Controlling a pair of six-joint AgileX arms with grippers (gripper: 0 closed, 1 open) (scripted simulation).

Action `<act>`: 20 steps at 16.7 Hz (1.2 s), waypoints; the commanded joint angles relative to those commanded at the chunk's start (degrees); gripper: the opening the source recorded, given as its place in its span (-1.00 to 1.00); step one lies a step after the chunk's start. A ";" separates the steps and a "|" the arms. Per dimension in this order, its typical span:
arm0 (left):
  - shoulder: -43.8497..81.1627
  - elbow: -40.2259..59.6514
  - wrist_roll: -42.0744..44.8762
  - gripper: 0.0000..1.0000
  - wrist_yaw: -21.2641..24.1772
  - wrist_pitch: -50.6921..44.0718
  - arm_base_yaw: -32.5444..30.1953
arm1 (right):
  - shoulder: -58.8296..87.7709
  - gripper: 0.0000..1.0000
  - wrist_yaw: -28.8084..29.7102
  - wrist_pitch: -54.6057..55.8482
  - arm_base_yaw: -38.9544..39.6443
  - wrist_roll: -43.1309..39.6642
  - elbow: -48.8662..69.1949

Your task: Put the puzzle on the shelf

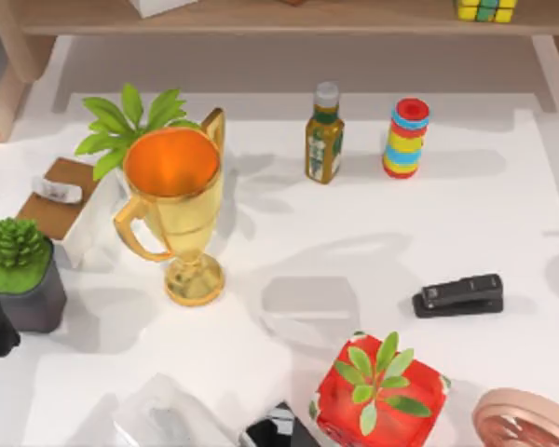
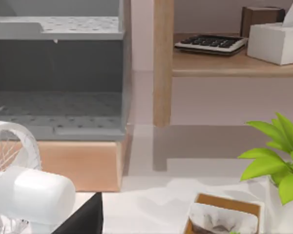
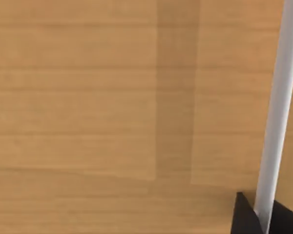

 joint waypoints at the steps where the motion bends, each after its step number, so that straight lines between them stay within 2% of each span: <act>1: 0.00 0.00 0.00 1.00 0.00 0.00 0.00 | 0.35 -1.00 0.39 -0.39 0.02 -0.22 0.83; 10: 0.00 0.00 0.00 1.00 0.00 0.00 0.00 | 4.32 -1.00 6.06 -7.15 5.51 -0.24 11.53; 16: 0.00 0.00 0.00 1.00 0.00 0.00 0.00 | 4.57 -1.00 6.52 -7.88 6.26 0.09 12.04; 20: 0.00 0.00 0.00 1.00 0.00 0.00 0.00 | 7.46 -1.00 8.66 -11.44 8.44 -0.02 18.64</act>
